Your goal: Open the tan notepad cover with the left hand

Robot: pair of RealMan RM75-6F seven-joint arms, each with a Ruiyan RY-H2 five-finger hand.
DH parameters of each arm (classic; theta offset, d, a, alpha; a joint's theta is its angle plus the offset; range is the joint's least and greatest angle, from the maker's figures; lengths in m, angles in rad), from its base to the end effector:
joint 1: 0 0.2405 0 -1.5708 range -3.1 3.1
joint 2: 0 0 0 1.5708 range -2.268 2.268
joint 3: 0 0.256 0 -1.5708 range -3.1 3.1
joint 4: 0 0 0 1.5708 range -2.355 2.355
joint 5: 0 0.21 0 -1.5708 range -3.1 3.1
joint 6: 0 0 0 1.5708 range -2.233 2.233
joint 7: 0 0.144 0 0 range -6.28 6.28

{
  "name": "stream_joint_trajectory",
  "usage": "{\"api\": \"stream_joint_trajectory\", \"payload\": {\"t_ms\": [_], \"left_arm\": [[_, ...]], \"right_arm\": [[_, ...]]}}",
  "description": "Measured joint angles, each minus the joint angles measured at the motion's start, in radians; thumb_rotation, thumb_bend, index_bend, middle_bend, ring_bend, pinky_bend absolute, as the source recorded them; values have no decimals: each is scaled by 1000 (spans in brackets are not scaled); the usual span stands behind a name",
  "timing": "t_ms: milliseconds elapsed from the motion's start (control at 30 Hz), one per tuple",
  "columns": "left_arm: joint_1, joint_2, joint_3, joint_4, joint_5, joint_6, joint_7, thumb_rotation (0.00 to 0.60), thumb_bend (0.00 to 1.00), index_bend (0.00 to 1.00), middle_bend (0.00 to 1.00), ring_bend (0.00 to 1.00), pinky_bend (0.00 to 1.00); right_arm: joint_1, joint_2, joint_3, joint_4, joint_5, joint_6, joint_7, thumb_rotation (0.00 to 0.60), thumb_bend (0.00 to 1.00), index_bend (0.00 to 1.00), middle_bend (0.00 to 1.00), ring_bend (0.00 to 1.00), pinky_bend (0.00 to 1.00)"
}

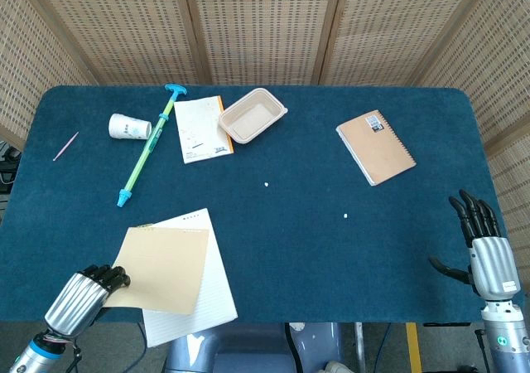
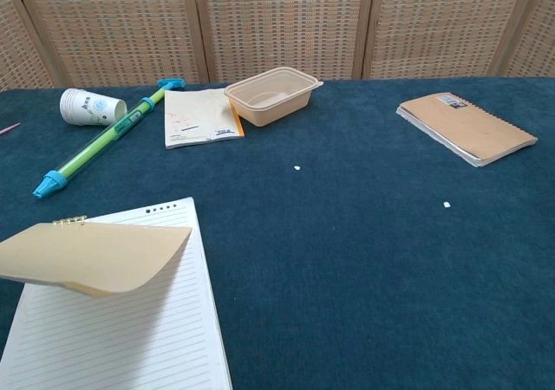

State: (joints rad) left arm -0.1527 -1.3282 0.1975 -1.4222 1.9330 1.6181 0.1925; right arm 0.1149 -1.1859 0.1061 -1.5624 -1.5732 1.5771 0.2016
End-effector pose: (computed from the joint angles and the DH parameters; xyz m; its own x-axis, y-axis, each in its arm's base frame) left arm -0.2671 0.1332 0.0730 0.5304 -0.0042 0.8478 0.7265 -0.5131 -0.4571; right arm -0.2899 -0.1999 0.1586 0.1744 0.1305 0.9760 -0.9719 -0.1363 0.1919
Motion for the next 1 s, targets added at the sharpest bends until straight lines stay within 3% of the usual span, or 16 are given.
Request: {"api": "stream_joint_trajectory", "payload": {"t_ms": [633,1000], "left_arm": [[-18,-49,-15,-11,53,-24,6,600,884,818,477,487,625],[-47,-82,-136,-14,-89,-81,23,600,878,819,478,487,626]], "right_arm": [[-1,3,2,-1,-1,4,5,600,150,22,0,0,0],[0,1,-1,-1,-4,3,0,600,150,22,0,0,0]]}}
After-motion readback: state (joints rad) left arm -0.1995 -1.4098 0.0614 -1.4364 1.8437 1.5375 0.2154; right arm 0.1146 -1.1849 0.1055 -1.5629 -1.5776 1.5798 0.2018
